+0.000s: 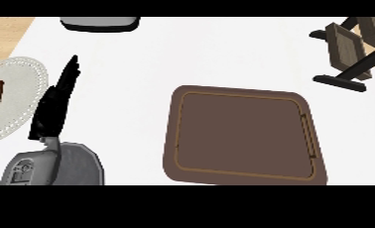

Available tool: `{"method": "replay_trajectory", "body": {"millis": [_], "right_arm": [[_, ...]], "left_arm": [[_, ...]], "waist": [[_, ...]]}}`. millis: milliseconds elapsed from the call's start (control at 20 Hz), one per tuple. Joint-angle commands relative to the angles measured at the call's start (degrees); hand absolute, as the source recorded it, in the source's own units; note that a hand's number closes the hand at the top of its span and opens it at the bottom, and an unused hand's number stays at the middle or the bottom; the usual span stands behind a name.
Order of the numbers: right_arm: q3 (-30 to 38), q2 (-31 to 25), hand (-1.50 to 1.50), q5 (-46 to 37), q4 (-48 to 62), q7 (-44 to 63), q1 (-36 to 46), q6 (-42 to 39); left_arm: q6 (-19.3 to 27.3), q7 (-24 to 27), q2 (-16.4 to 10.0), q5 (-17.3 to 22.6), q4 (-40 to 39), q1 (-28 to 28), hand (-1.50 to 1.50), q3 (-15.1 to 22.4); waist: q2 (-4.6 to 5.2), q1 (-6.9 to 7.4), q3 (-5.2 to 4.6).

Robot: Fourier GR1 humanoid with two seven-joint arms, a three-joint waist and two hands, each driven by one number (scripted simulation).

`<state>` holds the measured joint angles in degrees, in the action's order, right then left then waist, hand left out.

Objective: Pick the bell pepper from the tray and place it in the tiered basket

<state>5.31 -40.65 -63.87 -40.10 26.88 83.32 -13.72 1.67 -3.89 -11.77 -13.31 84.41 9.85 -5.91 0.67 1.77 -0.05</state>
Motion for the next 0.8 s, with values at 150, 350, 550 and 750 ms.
{"method": "replay_trajectory", "body": {"millis": [150, 350, 550, 750], "right_arm": [[0.5, -5.17, 1.5, -2.3, 11.31, -8.87, 3.0, 1.87], [2.53, -6.62, 1.5, -1.04, 15.83, -14.83, 1.11, 4.64], [5.01, -7.34, 1.5, 0.82, 20.25, -18.34, 1.98, 4.23], [7.16, -8.25, 1.5, 2.7, 22.18, -20.84, -1.77, 4.26]], "left_arm": [[0.04, -1.17, 1.29, -0.03, 1.34, -0.81, 0.0, 0.9], [1.9, -0.71, 1.68, -2.5, 0.39, 0.1, 0.0, 1.76], [1.08, -0.14, 1.42, -1.31, 0.21, 0.38, 0.0, 1.0], [0.26, 2.08, -0.26, -0.91, -3.25, 1.37, 0.0, -0.65]], "waist": [[-0.13, 0.09, 0.02], [0.01, -0.04, 0.06], [0.22, 0.45, 0.06], [0.06, -0.44, 0.06]]}}
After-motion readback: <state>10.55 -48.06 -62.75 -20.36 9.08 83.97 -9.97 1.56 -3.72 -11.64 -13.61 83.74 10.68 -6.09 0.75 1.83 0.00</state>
